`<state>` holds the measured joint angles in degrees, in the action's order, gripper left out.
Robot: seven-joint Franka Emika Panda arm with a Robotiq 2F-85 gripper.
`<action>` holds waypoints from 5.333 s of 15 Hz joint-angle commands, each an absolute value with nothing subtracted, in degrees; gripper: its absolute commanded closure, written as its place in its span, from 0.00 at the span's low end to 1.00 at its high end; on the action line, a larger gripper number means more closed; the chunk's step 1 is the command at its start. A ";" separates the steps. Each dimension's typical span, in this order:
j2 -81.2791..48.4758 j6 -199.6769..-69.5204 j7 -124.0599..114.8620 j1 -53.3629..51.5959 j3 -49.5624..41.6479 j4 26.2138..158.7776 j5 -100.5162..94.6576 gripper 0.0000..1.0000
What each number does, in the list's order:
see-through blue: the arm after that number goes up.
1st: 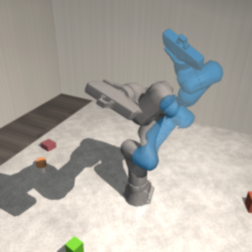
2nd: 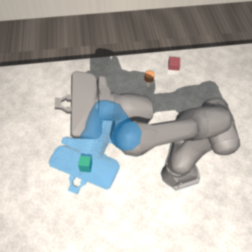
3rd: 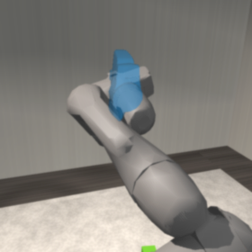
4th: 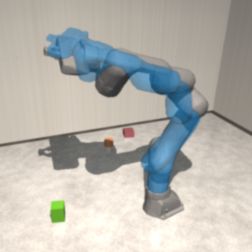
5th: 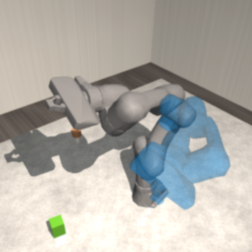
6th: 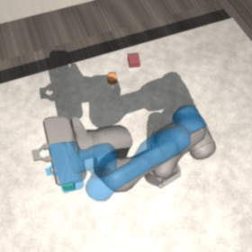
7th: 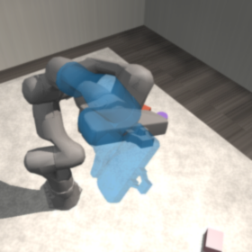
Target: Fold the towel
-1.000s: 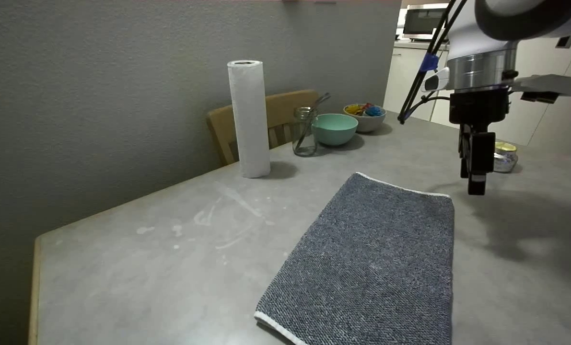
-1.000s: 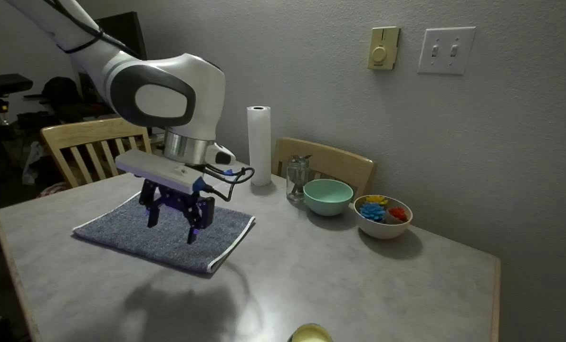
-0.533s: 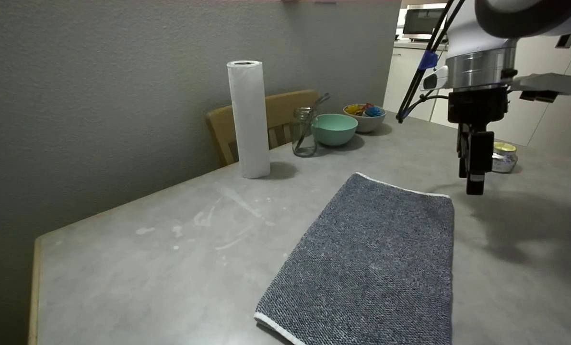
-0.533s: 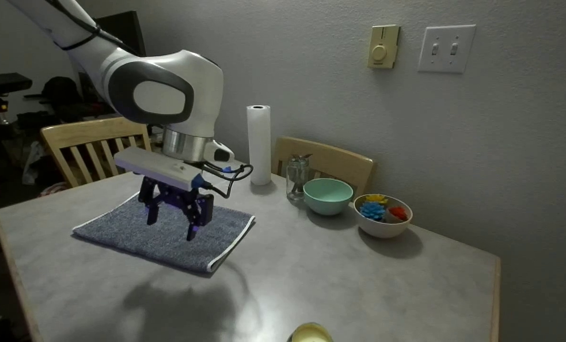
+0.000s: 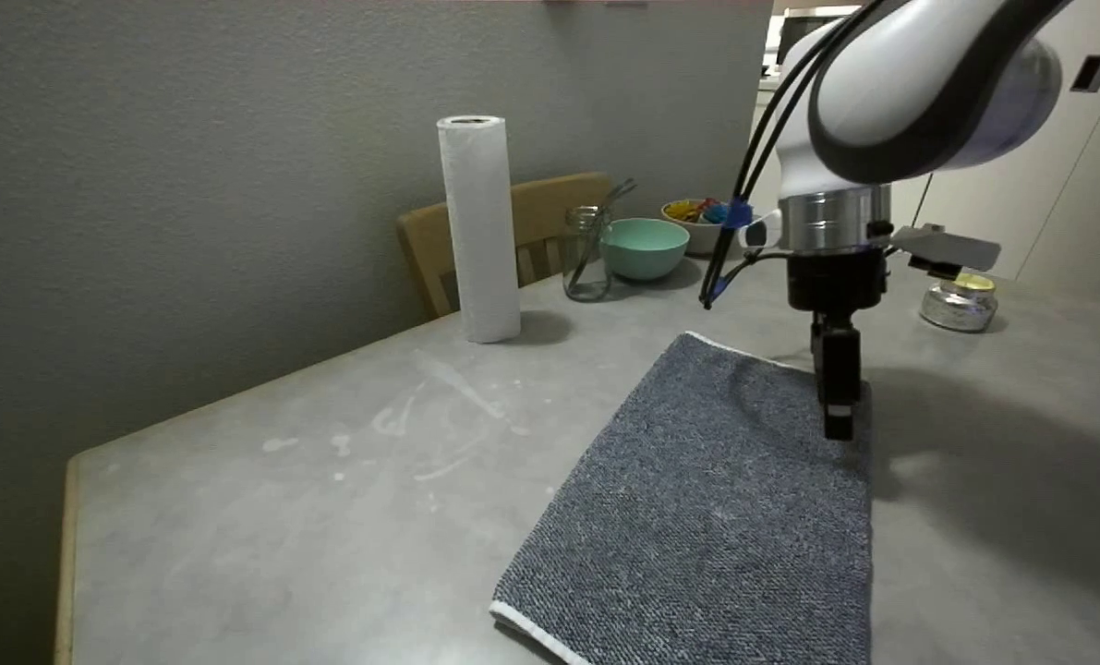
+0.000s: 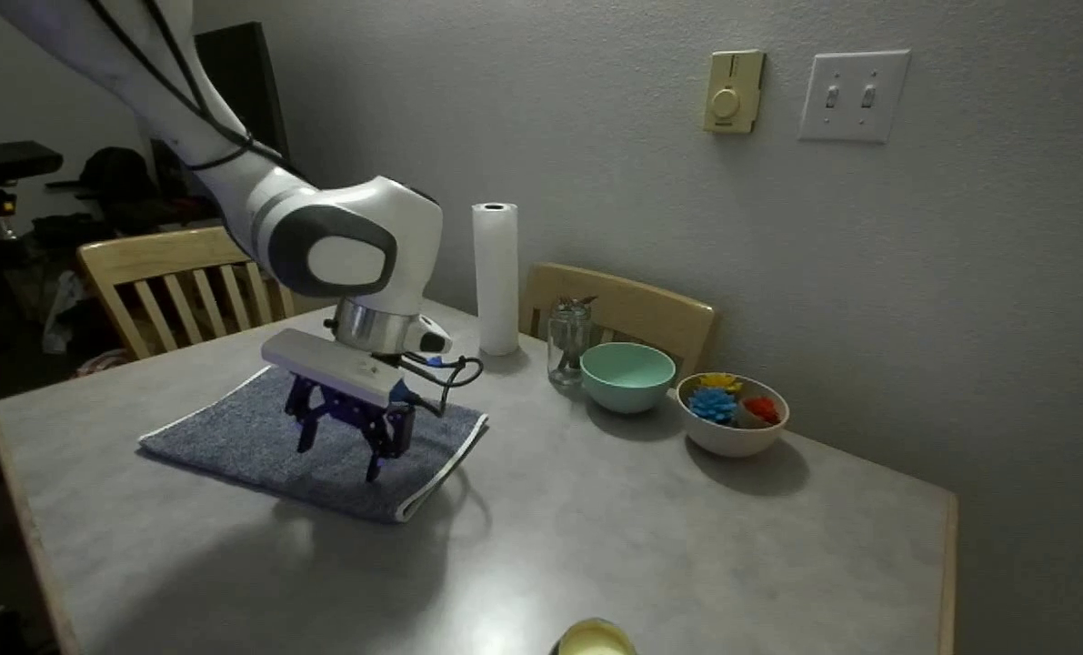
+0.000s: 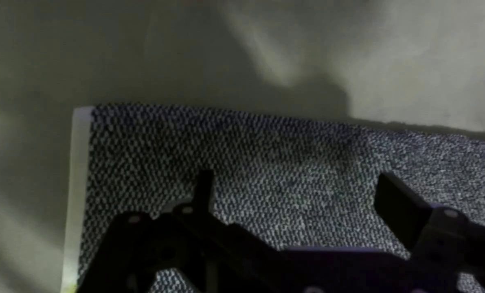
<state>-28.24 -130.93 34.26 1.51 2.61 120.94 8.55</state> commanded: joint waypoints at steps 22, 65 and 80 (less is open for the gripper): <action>-36.80 -125.58 31.33 4.18 3.23 102.14 -8.46 0.00; -42.04 -127.46 37.08 12.01 6.10 101.24 0.73 1.00; -26.50 -125.81 -2.77 -2.15 -0.87 112.38 -3.61 0.98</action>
